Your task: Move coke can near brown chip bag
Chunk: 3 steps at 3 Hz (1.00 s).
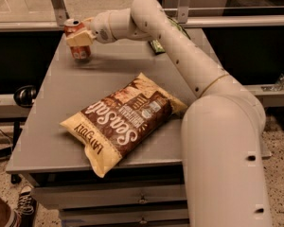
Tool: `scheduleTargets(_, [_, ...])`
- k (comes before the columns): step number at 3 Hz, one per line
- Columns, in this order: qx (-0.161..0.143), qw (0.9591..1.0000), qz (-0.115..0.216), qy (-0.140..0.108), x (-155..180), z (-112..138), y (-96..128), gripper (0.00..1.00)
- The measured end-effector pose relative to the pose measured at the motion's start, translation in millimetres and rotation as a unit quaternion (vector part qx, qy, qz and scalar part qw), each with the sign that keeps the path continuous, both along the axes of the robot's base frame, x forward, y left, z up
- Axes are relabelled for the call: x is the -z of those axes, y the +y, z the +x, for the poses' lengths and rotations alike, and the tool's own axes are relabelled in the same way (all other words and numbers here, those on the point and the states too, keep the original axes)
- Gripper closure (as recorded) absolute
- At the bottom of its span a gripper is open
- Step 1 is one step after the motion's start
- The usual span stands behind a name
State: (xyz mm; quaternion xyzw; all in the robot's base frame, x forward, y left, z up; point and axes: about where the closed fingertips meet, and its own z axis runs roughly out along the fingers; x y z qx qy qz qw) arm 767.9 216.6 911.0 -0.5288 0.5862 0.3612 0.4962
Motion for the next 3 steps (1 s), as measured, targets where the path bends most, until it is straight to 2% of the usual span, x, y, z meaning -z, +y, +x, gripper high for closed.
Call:
scheduleTargets(1, [0.034,0.9994,0.009,-0.003,-11.2,-7.2,-37.1,1.0])
scheduleTargets(2, [0.077,0.997,0.003,-0.008,-17.6,-18.6,-86.8,1.0])
scheduleTargets(3, [0.104,0.9944,-0.018,-0.006,-15.3,-41.7,-135.4,1.0])
